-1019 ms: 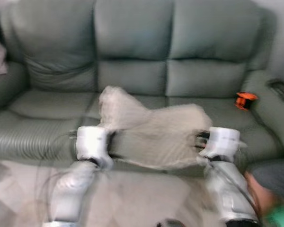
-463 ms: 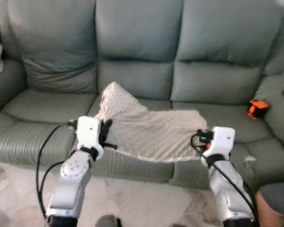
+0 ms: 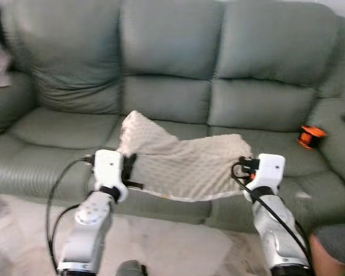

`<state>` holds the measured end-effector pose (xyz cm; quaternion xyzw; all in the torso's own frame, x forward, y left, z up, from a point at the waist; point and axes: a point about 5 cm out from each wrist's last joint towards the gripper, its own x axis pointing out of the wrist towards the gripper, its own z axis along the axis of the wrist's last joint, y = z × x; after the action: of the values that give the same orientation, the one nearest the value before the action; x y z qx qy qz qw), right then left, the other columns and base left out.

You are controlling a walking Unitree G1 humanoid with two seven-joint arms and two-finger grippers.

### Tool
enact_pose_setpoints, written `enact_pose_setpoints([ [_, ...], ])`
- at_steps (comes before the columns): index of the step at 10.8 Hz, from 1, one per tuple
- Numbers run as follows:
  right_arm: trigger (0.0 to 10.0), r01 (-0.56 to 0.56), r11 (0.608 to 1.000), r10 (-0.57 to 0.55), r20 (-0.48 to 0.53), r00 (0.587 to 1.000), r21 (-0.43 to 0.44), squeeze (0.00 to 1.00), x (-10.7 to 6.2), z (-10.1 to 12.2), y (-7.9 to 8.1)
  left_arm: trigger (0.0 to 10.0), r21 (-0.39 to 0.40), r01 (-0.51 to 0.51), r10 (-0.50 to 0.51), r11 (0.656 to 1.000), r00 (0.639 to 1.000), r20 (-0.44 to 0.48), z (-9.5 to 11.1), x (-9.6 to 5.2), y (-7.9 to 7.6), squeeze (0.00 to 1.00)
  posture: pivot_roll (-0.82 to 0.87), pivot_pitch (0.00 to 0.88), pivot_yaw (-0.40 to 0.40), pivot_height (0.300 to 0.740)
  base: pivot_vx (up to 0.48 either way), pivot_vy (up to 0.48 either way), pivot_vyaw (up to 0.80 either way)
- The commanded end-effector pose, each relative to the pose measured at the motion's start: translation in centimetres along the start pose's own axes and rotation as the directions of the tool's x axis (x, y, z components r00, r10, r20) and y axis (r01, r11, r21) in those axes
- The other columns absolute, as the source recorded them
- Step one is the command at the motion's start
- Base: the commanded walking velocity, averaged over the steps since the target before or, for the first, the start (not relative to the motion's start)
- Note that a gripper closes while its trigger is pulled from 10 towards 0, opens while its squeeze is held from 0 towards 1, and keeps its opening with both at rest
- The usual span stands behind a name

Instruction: Move the pillow to the sofa

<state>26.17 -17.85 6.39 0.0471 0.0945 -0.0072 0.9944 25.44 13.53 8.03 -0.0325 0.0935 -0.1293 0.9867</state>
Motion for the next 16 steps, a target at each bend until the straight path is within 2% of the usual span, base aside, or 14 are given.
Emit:
enact_pose_setpoints([
  [1,10.0,-0.016,1.000,0.016,0.031,0.999,0.008,0.00,0.1,0.6,0.5,10.0,0.009,0.006,-0.006,1.000,1.000,0.023,0.7,0.0,0.2,0.00,0.02,0.000,-0.004,0.740,0.000,0.480,0.00],
  [4,10.0,-0.014,1.000,0.014,0.030,0.999,0.012,0.00,0.0,0.5,0.6,10.0,0.020,0.014,-0.014,1.000,0.999,0.033,0.9,-0.1,0.1,0.00,0.02,0.000,-0.002,0.740,0.000,0.480,0.00],
  [6,10.0,-0.017,1.000,0.016,0.027,1.000,0.015,0.00,0.0,0.4,0.7,10.0,0.051,-0.004,0.001,0.999,0.999,0.054,1.1,-0.2,-0.1,0.00,0.03,0.000,-0.004,0.740,0.000,0.000,0.00],
  [10,10.0,-0.016,1.000,0.016,0.024,1.000,0.012,0.00,0.0,0.3,0.6,10.0,0.011,0.053,-0.053,0.999,0.997,0.052,1.0,-0.4,-0.6,0.00,0.02,0.000,-0.004,0.740,0.000,0.000,0.00],
  [16,10.0,-0.017,1.000,0.017,0.023,1.000,0.006,0.00,-0.3,0.2,0.5,10.0,-0.011,0.080,-0.079,0.997,0.996,0.048,0.6,-0.8,-0.8,0.00,0.02,0.000,-0.004,0.740,0.333,0.000,0.00],
])
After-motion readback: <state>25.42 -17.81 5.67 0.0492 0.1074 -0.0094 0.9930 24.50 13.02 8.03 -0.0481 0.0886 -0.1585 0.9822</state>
